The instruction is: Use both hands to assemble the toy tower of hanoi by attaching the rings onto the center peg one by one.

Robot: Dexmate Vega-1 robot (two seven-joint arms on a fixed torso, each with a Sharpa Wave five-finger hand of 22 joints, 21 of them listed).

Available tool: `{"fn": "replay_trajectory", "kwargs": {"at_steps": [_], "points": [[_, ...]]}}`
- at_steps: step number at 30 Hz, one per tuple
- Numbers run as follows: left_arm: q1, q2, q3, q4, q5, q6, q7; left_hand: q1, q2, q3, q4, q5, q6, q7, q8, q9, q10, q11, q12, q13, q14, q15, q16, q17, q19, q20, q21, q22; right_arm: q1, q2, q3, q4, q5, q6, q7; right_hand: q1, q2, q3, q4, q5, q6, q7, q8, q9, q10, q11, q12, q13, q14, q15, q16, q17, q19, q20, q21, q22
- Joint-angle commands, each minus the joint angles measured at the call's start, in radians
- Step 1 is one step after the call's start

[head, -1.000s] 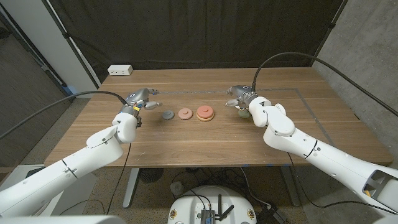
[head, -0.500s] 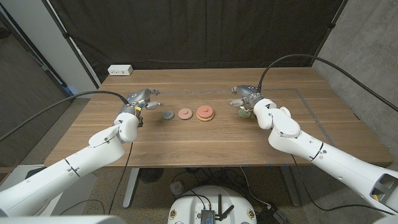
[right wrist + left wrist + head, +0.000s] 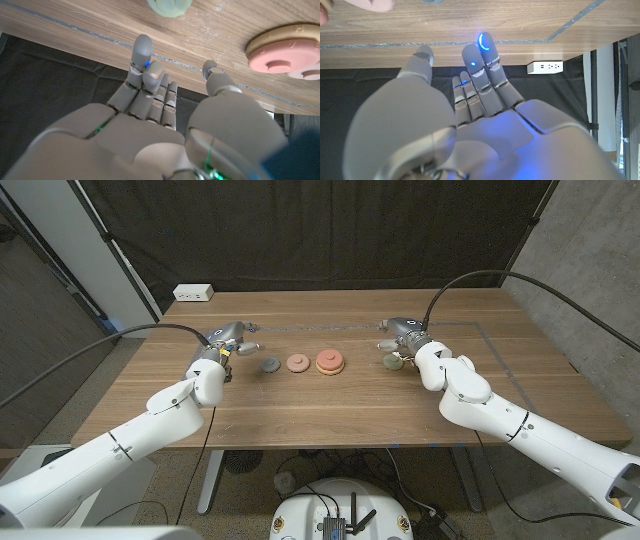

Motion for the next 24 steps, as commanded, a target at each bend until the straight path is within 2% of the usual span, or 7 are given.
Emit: {"fn": "replay_trajectory", "kwargs": {"at_steps": [1,12,24], "points": [[-0.038,0.028,0.029,-0.02,0.03,0.017,-0.065,0.005,-0.01,0.007,0.001,0.009,0.007,0.014,0.006,0.003,0.022,0.003,0.01,0.003,-0.006,-0.064,0.003,0.001,-0.008,-0.134,0.008,0.001,-0.009,-0.002,-0.002,0.0,0.016,-0.015,-0.035,0.007,0.002,0.008,0.003,0.007,0.011,0.0,0.004,0.003,0.01,-0.002,0.004,0.005,0.005,-0.056,0.004,-0.003,0.012,-0.092,0.005,0.003],[-0.083,0.085,0.046,-0.051,0.064,0.0,-0.172,0.011,-0.014,0.007,-0.002,0.009,0.009,0.015,0.006,0.003,0.022,0.005,0.009,0.006,-0.005,-0.064,0.007,0.002,-0.01,-0.135,0.015,-0.001,-0.023,-0.008,-0.005,-0.025,0.016,-0.044,-0.051,0.005,0.003,0.008,0.005,0.009,0.013,0.002,0.004,0.003,0.015,-0.001,0.004,0.008,0.01,-0.056,0.008,0.0,0.012,-0.092,0.006,0.001],[-0.143,0.132,0.072,-0.065,0.107,-0.021,-0.329,0.013,-0.016,0.008,-0.001,0.01,-0.001,0.015,0.002,0.004,0.012,0.005,0.005,0.009,-0.005,-0.064,0.009,0.002,-0.014,-0.134,0.02,-0.002,-0.03,-0.014,-0.01,-0.038,0.019,-0.06,-0.061,0.002,0.004,0.009,0.007,0.011,0.015,0.001,0.004,0.004,0.018,-0.002,0.002,0.013,0.008,-0.056,0.004,-0.003,0.012,-0.092,0.006,-0.001]]}}
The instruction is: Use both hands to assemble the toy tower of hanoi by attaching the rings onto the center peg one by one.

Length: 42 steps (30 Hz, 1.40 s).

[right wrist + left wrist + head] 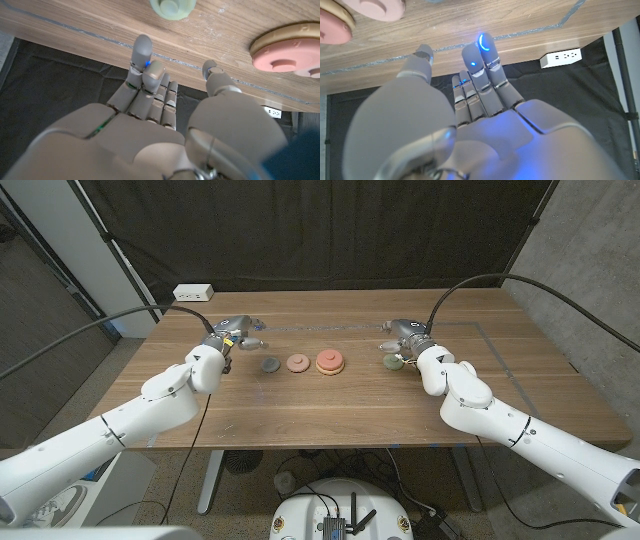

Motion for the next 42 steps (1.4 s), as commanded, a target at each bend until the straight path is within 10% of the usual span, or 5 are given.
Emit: {"fn": "replay_trajectory", "kwargs": {"at_steps": [1,42], "points": [[-0.054,0.048,0.018,-0.017,0.03,-0.032,-0.147,0.008,-0.011,0.008,-0.001,0.01,-0.007,0.003,0.001,0.004,-0.007,0.006,0.005,0.005,-0.008,-0.064,0.006,-0.001,-0.008,-0.138,0.008,0.002,-0.006,-0.006,-0.009,-0.014,0.002,-0.019,-0.009,0.001,0.004,0.005,0.003,0.004,0.006,-0.001,0.004,0.004,0.009,-0.003,0.002,0.003,0.008,-0.058,0.004,0.004,0.013,-0.092,0.007,0.0],[-0.233,-0.015,0.1,0.107,0.112,-0.264,-0.493,0.047,-0.061,-0.013,0.004,-0.004,-0.138,0.019,-0.022,-0.003,-0.133,0.032,-0.022,0.015,-0.029,-0.063,0.017,-0.017,-0.047,-0.136,0.04,0.002,0.011,-0.014,-0.027,-0.035,-0.032,-0.031,0.03,-0.011,0.01,0.009,0.008,0.009,0.012,0.001,0.005,0.006,0.022,-0.007,0.0,0.013,0.011,-0.057,0.006,0.006,0.013,-0.092,0.009,-0.001]]}}
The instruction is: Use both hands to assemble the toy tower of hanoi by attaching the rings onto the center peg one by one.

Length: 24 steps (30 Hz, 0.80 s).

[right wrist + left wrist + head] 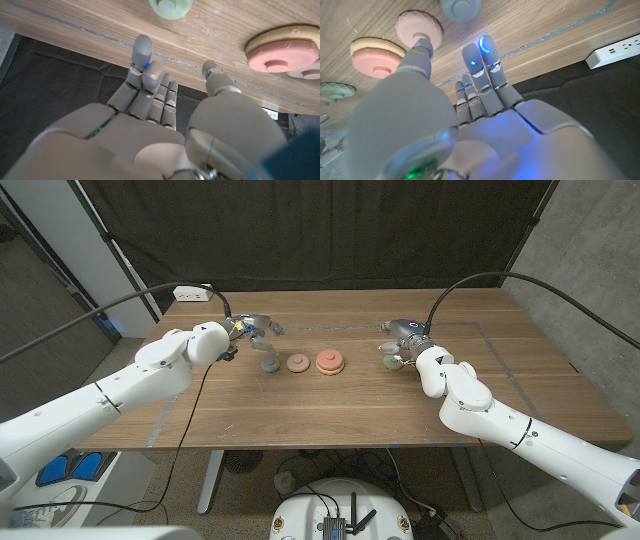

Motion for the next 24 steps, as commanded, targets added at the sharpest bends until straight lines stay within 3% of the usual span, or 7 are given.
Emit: {"fn": "replay_trajectory", "kwargs": {"at_steps": [1,13,24], "points": [[-0.06,-0.038,0.04,0.055,0.034,-0.058,-0.092,-0.005,-0.023,-0.013,0.003,-0.006,-0.028,0.005,-0.006,-0.001,-0.025,0.005,-0.004,0.006,0.003,-0.076,0.008,-0.002,-0.011,-0.143,0.008,0.001,0.002,0.002,0.0,-0.001,-0.007,0.001,0.008,-0.007,0.006,0.005,0.003,0.009,0.007,0.002,0.005,0.001,0.011,0.003,0.0,0.004,0.008,-0.054,-0.002,0.005,0.013,-0.092,0.006,0.001],[-0.099,-0.071,0.074,0.1,0.089,-0.104,-0.135,-0.035,-0.041,-0.034,0.013,-0.02,-0.097,0.018,-0.009,-0.005,-0.088,0.021,-0.008,0.004,-0.017,-0.076,0.006,-0.012,-0.03,-0.142,0.006,-0.004,0.003,0.005,-0.001,-0.004,-0.018,-0.006,0.014,-0.01,0.009,0.006,0.004,0.012,0.009,0.002,0.005,0.001,0.018,0.001,0.001,0.007,0.008,-0.054,-0.001,0.005,0.011,-0.092,0.004,-0.001],[-0.103,-0.107,0.086,0.157,0.113,-0.151,-0.102,-0.04,-0.042,-0.039,0.014,-0.024,-0.113,0.02,-0.004,-0.006,-0.103,0.025,-0.004,0.004,-0.025,-0.076,0.006,-0.015,-0.032,-0.142,0.006,-0.006,0.005,0.007,-0.003,-0.003,-0.022,-0.01,0.022,-0.014,0.011,0.008,0.004,0.014,0.013,0.002,0.005,0.001,0.021,0.0,0.0,0.01,0.005,-0.054,-0.004,0.002,0.013,-0.092,0.007,0.001]]}}
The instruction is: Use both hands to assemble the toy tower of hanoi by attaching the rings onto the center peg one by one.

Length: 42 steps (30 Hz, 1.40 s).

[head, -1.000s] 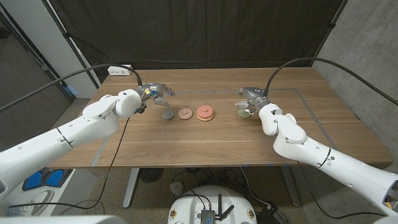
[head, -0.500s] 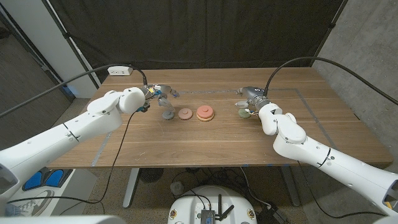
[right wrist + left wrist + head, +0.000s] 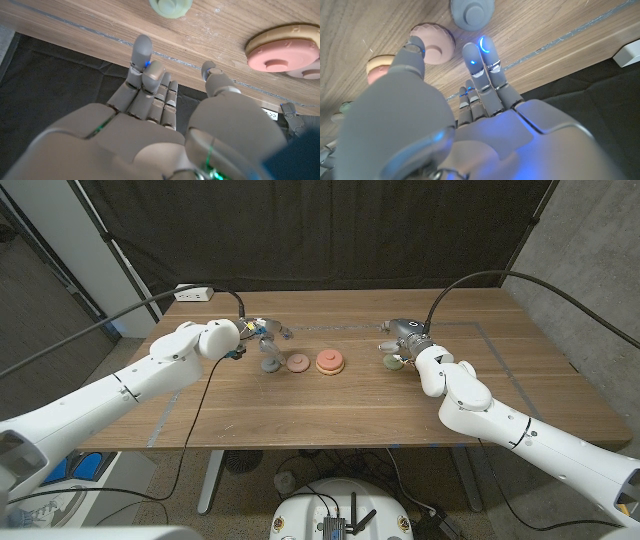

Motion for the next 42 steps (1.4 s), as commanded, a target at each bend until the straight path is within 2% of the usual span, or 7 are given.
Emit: {"fn": "replay_trajectory", "kwargs": {"at_steps": [1,12,42], "points": [[-0.016,-0.04,0.021,0.061,0.042,-0.062,0.012,-0.007,0.001,-0.004,0.001,-0.005,-0.007,-0.004,0.003,0.003,-0.004,-0.001,0.005,0.002,-0.008,-0.082,0.006,0.001,-0.005,-0.141,0.007,0.003,0.003,0.004,-0.002,0.0,-0.007,-0.006,0.009,-0.001,-0.002,0.004,0.0,0.007,0.011,0.0,0.005,0.001,0.009,-0.002,-0.001,0.005,0.006,-0.054,-0.004,0.001,0.013,-0.092,0.007,0.004],[-0.012,-0.064,0.034,0.096,0.061,-0.088,0.042,-0.005,0.003,-0.005,0.0,-0.007,-0.001,-0.004,0.01,0.002,-0.001,0.0,0.01,0.001,-0.009,-0.082,0.008,0.0,-0.003,-0.142,0.009,0.003,0.005,0.006,-0.004,0.002,-0.008,-0.008,0.013,-0.004,-0.001,0.005,-0.001,0.008,0.012,-0.001,0.005,0.002,0.01,-0.001,-0.002,0.007,0.006,-0.054,-0.003,0.002,0.013,-0.092,0.007,0.004],[-0.025,-0.116,0.081,0.14,0.121,-0.064,0.045,0.001,0.009,-0.005,-0.003,-0.011,0.011,-0.006,0.022,-0.001,0.015,0.0,0.021,-0.003,-0.006,-0.082,0.016,-0.003,0.002,-0.142,0.014,0.001,0.0,0.013,0.0,0.024,0.013,-0.002,-0.016,-0.011,0.004,0.009,-0.002,0.013,0.022,-0.003,0.006,0.002,0.023,-0.002,-0.004,0.014,0.002,-0.054,-0.007,0.0,0.012,-0.092,0.006,0.001]]}}
